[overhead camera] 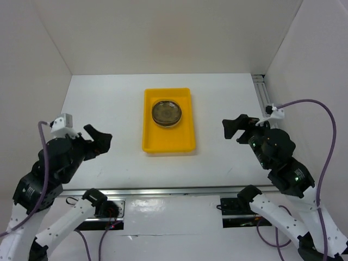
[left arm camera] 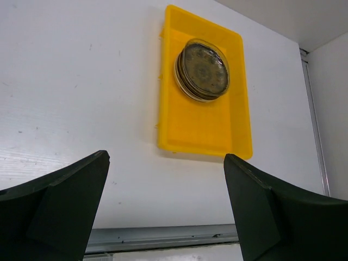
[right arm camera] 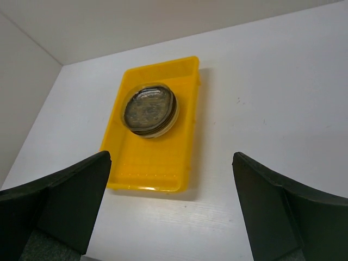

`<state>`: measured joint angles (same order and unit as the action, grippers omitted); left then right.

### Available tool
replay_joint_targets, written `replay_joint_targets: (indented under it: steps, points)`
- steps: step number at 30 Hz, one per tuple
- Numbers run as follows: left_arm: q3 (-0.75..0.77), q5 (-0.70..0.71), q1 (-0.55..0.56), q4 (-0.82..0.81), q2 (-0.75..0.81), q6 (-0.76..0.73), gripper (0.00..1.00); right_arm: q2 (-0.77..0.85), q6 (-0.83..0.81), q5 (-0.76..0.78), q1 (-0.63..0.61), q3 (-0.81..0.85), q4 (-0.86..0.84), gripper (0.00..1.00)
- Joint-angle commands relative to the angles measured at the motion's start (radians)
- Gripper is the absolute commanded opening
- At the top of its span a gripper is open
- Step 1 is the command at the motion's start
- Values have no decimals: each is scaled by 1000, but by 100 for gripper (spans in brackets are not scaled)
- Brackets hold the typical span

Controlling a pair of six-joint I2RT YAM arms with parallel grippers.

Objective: Place the plates into the plastic bin on the countertop

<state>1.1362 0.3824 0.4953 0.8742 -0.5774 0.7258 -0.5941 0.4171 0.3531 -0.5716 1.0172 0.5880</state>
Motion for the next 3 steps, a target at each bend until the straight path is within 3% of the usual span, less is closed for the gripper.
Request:
replay_joint_targets:
  steps: [1,3]
  points:
    - [-16,23,0,100,53,-26,100,7,-35,32,-5,14,36,100]
    - [-27,23,0,112,62,-26,100,7,-35,32,-5,14,26,100]
